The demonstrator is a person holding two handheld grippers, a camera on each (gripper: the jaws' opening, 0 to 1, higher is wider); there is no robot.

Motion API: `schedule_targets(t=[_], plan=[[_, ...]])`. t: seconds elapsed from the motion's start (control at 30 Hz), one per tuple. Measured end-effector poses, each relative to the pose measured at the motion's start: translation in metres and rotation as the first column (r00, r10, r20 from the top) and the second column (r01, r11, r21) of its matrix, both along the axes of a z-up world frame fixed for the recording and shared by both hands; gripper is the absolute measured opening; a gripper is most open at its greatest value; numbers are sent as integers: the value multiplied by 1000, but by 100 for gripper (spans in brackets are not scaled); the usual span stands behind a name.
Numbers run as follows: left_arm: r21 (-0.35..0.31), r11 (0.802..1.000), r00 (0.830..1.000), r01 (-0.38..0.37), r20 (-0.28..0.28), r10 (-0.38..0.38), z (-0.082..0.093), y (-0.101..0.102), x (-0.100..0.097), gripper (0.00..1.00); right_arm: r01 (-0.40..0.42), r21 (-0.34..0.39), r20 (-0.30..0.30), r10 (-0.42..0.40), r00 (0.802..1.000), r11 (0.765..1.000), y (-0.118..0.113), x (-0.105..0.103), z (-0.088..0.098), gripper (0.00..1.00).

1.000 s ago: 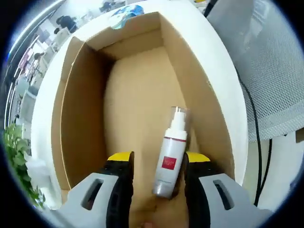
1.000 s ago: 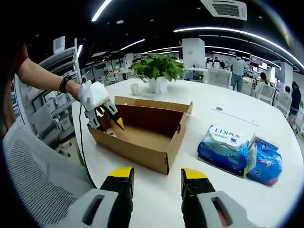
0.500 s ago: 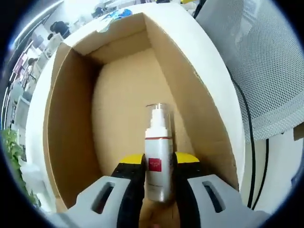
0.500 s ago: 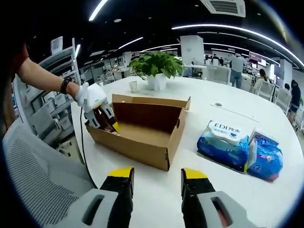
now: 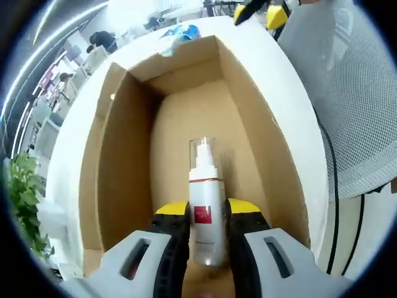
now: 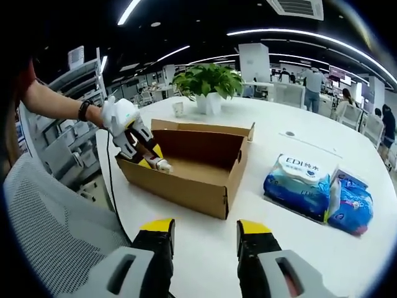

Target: Operate the shoe box by opening the lid, removing the specified soft item, and placing it in the target area until the item is outside and the box remains undamaged.

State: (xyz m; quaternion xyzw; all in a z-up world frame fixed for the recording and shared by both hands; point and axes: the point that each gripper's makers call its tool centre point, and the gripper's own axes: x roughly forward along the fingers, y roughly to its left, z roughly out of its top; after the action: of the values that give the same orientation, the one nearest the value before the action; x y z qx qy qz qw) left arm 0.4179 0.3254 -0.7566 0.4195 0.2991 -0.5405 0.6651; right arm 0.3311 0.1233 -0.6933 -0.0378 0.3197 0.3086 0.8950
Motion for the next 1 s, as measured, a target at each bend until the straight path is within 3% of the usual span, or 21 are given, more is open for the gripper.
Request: schedule_targets(t=[0.23,0.47,0.57,0.9,1.0], plan=[[-99,995,996,-8,87,16,42,-27,6,21,-3,69,-21,5,1000,998,8,-3,4,39],[-134,990,988,39,155,-18,68,-50,3,21,19,140,-44,-13,999,990,9,-3,8,39],[-145,987,983,68,177,-42,77,-61,0,21,36,193,-52,-26,998,981,11,-2,14,40],[-158,976,968,147,224,-110,93,-97,-12,21,49,262,-66,-33,997,964,14,0,21,40],[-161,970,960,181,242,-139,99,-107,-18,21,83,320,-83,-59,995,944,14,4,25,40]])
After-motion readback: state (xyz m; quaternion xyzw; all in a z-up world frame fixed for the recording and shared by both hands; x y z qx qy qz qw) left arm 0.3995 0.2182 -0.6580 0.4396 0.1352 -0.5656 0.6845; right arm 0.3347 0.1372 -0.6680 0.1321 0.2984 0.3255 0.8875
